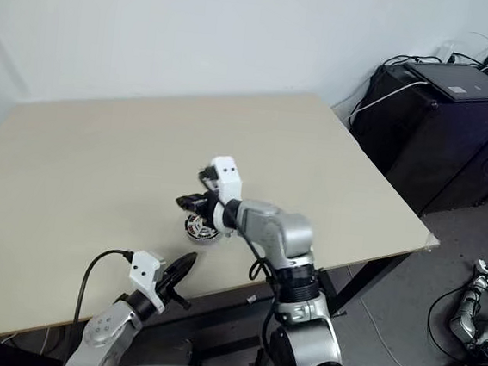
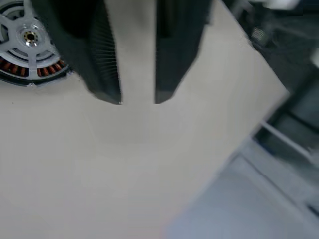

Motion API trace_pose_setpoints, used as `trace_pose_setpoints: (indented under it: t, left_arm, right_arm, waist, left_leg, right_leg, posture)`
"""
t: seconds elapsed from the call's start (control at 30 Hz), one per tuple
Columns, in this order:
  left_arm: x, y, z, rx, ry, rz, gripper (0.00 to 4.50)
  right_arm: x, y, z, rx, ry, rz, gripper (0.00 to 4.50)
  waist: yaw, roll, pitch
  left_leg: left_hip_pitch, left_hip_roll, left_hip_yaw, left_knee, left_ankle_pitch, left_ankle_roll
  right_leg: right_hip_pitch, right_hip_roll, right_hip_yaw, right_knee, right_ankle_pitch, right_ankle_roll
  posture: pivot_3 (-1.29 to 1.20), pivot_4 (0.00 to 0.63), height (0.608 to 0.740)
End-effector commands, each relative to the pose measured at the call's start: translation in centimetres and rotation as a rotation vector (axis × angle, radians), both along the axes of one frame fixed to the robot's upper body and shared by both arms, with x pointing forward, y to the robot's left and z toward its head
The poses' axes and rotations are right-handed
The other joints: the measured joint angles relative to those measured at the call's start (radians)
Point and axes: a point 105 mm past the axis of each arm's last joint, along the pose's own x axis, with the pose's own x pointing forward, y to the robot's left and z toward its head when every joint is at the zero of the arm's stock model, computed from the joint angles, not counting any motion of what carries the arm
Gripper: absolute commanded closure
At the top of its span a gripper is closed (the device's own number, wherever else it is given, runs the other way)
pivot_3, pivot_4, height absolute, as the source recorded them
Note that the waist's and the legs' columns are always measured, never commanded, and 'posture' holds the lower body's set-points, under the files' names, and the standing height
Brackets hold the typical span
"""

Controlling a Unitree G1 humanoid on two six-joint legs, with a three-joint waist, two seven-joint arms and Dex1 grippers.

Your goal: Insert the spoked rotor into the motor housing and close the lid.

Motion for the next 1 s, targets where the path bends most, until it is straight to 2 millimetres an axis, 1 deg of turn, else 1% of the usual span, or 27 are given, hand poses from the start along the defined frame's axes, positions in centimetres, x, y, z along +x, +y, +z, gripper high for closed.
trace_pose_setpoints:
  t: [0.03, 0.07, 0.13, 0.2, 0.23, 0.27, 0.3, 0.37, 0.43, 0.5, 0.57, 0.63, 0.73, 0.83, 1.0]
  left_arm:
    - [0.6, -0.6, 1.4, -0.015, -0.050, -0.037, 4.50]
    - [0.6, -0.6, 1.4, -0.015, -0.050, -0.040, 4.50]
    - [0.7, -0.6, 1.4, -0.013, -0.049, -0.047, 4.50]
    - [0.7, -0.5, 1.4, -0.012, -0.050, -0.049, 4.50]
    - [0.7, -0.5, 1.5, -0.011, -0.050, -0.050, 4.50]
    - [0.7, -0.5, 1.5, -0.010, -0.050, -0.051, 4.50]
    - [0.7, -0.4, 1.5, -0.009, -0.050, -0.051, 4.50]
    - [0.7, -0.4, 1.6, -0.007, -0.055, -0.053, 4.50]
    - [0.8, -0.3, 1.8, -0.004, -0.061, -0.057, 4.50]
    - [0.8, -0.3, 1.9, -0.001, -0.065, -0.062, 4.50]
    - [0.8, -0.1, 1.9, 0.008, -0.069, -0.066, 4.50]
    - [0.8, 0.0, 2.0, 0.014, -0.071, -0.069, 4.50]
    - [0.8, 0.2, 2.0, 0.022, -0.069, -0.074, 4.50]
    - [0.7, 0.2, 2.0, 0.027, -0.067, -0.079, 4.50]
    - [0.7, 0.2, 2.0, 0.032, -0.065, -0.090, 4.50]
  right_arm:
    - [-0.9, 2.5, 5.8, 0.299, -0.028, -0.015, 4.45]
    - [-0.2, 1.6, 6.4, 0.315, -0.059, -0.071, 4.45]
    - [1.6, -0.8, 6.7, 0.268, -0.158, -0.214, 4.45]
    - [2.9, -3.2, 6.0, 0.161, -0.254, -0.339, 4.45]
    - [3.5, -4.5, 5.2, 0.064, -0.326, -0.392, 4.45]
    - [3.8, -5.3, 4.7, -0.002, -0.376, -0.421, 4.45]
    - [3.9, -5.7, 4.4, -0.039, -0.409, -0.433, 4.45]
    - [4.3, -8.3, 1.2, -0.324, -0.525, -0.470, 4.45]
    - [3.9, -10.2, -1.8, -0.543, -0.601, -0.430, 4.45]
    - [3.2, -11.1, -3.8, -0.640, -0.628, -0.373, 4.45]
    - [2.3, -12.5, -6.1, -0.723, -0.600, -0.345, 4.45]
    - [1.5, -13.5, -7.7, -0.755, -0.550, -0.336, 4.45]
    - [0.3, -13.7, -8.7, -0.724, -0.499, -0.321, 4.45]
    - [-0.5, -12.9, -8.6, -0.647, -0.481, -0.307, 4.45]
    - [-1.3, -10.3, -7.2, -0.431, -0.469, -0.283, 4.45]
  waist:
    - [0.000, 0.000, 0.000]
    - [0.000, 0.000, 0.000]
    - [-0.001, 0.001, 0.000]
    - [-0.001, 0.001, 0.000]
    - [-0.002, 0.000, 0.000]
    - [-0.003, 0.000, 0.000]
    - [-0.002, 0.000, 0.000]
    - [-0.001, 0.000, 0.000]
    - [0.004, -0.002, -0.001]
    - [0.001, -0.001, -0.001]
    - [-0.005, -0.001, 0.000]
    - [-0.007, -0.001, 0.000]
    - [-0.003, -0.001, 0.000]
    - [-0.001, -0.002, 0.000]
    - [0.000, -0.004, 0.001]
  left_leg:
    - [0.000, 0.000, 0.000, 0.000, 0.000, 0.000]
    - [0.000, 0.000, 0.000, -0.001, 0.000, 0.000]
    - [0.000, 0.000, 0.000, -0.001, 0.000, 0.000]
    - [0.000, 0.000, 0.000, -0.002, 0.000, 0.000]
    - [0.000, 0.000, 0.000, -0.002, 0.000, 0.000]
    - [0.000, 0.000, 0.000, -0.002, 0.000, 0.000]
    - [0.000, 0.000, 0.000, -0.002, 0.000, 0.000]
    - [0.000, -0.001, 0.000, -0.002, 0.000, 0.000]
    - [0.000, -0.002, 0.000, -0.002, 0.000, 0.001]
    - [0.000, -0.004, 0.001, -0.001, 0.000, 0.001]
    - [0.000, -0.004, 0.002, -0.001, 0.000, 0.001]
    - [0.000, -0.002, 0.002, -0.002, 0.000, 0.001]
    - [0.001, -0.001, -0.001, -0.002, 0.000, 0.001]
    - [0.002, -0.001, -0.001, -0.002, 0.000, 0.001]
    - [0.002, -0.001, -0.001, -0.001, 0.000, 0.000]
  right_leg:
    - [0.000, 0.000, 0.000, 0.000, 0.000, 0.000]
    - [0.000, 0.000, 0.000, 0.000, 0.000, 0.000]
    - [-0.001, 0.000, 0.000, 0.000, 0.000, 0.000]
    - [-0.001, 0.000, 0.000, 0.000, 0.000, 0.000]
    - [-0.001, 0.001, 0.000, -0.001, 0.000, 0.000]
    - [-0.001, 0.001, 0.000, -0.001, 0.000, 0.000]
    - [0.000, 0.001, 0.000, -0.001, -0.001, 0.000]
    - [0.000, 0.000, 0.000, -0.001, -0.001, 0.000]
    - [0.001, -0.001, 0.001, -0.003, -0.001, 0.000]
    - [0.001, -0.003, 0.002, -0.003, -0.001, 0.001]
    - [0.002, -0.002, 0.003, -0.001, -0.001, 0.001]
    - [0.003, 0.000, 0.004, -0.001, -0.001, 0.001]
    - [0.002, 0.003, 0.004, 0.000, -0.001, 0.001]
    - [0.000, 0.002, 0.003, 0.000, -0.001, 0.001]
    - [0.000, 0.001, 0.003, -0.001, -0.001, 0.001]
  posture:
    - [0.00, 0.000, 0.740]
    - [0.00, 0.000, 0.740]
    - [0.00, 0.000, 0.740]
    - [0.00, 0.000, 0.740]
    - [0.00, 0.000, 0.740]
    - [0.00, 0.000, 0.740]
    - [0.00, 0.000, 0.740]
    - [0.00, 0.000, 0.740]
    - [0.00, 0.000, 0.740]
    - [0.00, 0.000, 0.740]
    - [0.00, 0.000, 0.740]
    - [0.00, 0.000, 0.740]
    - [0.00, 0.000, 0.740]
    - [0.00, 0.000, 0.740]
    - [0.00, 0.000, 0.740]
